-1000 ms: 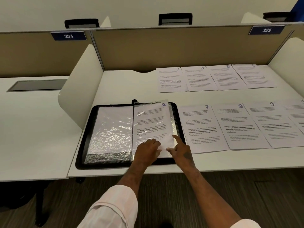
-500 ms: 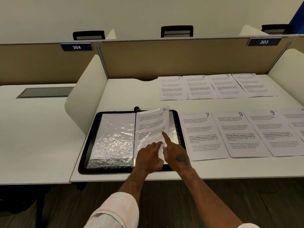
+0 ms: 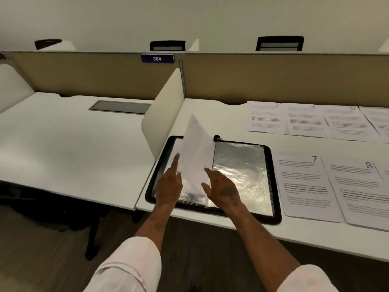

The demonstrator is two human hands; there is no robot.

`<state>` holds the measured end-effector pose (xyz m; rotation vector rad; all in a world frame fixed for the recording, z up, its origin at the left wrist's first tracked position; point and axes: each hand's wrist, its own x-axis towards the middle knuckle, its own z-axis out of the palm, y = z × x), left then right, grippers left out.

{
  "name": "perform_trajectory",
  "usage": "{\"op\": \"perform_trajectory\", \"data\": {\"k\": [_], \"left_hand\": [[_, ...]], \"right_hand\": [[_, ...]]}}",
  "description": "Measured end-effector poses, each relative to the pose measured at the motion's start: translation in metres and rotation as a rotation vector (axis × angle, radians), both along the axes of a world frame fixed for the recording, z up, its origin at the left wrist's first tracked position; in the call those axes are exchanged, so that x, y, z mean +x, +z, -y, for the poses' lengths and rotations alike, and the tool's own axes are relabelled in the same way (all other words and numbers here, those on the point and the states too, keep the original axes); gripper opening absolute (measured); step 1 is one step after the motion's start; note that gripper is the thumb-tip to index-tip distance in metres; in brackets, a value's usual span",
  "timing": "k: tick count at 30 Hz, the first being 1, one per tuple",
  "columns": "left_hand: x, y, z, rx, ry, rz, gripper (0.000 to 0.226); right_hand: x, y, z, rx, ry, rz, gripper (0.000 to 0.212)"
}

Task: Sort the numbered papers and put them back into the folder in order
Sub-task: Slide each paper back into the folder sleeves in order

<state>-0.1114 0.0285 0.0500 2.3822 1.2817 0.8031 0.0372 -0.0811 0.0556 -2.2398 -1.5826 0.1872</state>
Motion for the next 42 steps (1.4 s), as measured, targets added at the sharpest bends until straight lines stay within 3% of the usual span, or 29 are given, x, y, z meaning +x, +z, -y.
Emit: {"op": "perform_trajectory", "data": {"k": [3, 6, 11, 14, 16, 23, 27, 29, 32, 36, 42], "left_hand": [[-0.032, -0.011, -0.023, -0.021, -0.044, -0.139, 0.036], [-0.051, -0.020, -0.036, -0.086, -0.072, -0.252, 0.028], [-0.064, -0.045, -0.055, -0.225, -0.142, -0.499, 0.051], [-0.069, -0.060, -0.061, -0.290, -0.180, -0.583, 0.057], [-0.070, -0.065, -0.064, -0.310, -0.186, -0.611, 0.059], [-0.046, -0.046, -0.086, -0.175, -0.212, -0.657, 0.070], [-0.004, -0.021, -0.096, -0.079, -0.268, -0.564, 0.077], [0.023, -0.009, -0.099, -0.036, -0.306, -0.542, 0.079], [0.064, 0.009, -0.100, 0.019, -0.350, -0.504, 0.080], [0.124, 0.023, -0.101, 0.061, -0.389, -0.434, 0.084], [0.223, 0.027, -0.100, 0.080, -0.405, -0.401, 0.085]], "right_hand": [[-0.006, -0.026, -0.008, -0.328, 0.006, 0.002, 0.073], [-0.016, -0.050, -0.011, -0.473, 0.010, -0.004, 0.080], [-0.034, -0.081, -0.008, -0.604, -0.050, -0.026, 0.087], [-0.040, -0.090, -0.006, -0.609, -0.055, 0.037, 0.113], [-0.040, -0.089, -0.007, -0.635, -0.060, 0.040, 0.096], [-0.020, -0.062, -0.018, -0.502, -0.166, 0.027, 0.088], [0.010, -0.038, -0.025, -0.357, -0.254, 0.117, 0.114], [0.033, -0.025, -0.026, -0.321, -0.292, 0.111, 0.117], [0.071, -0.009, -0.027, -0.315, -0.341, 0.072, 0.114], [0.132, -0.011, -0.025, -0.294, -0.413, 0.079, 0.091], [0.226, -0.008, -0.021, -0.226, -0.466, 0.140, 0.096]]}}
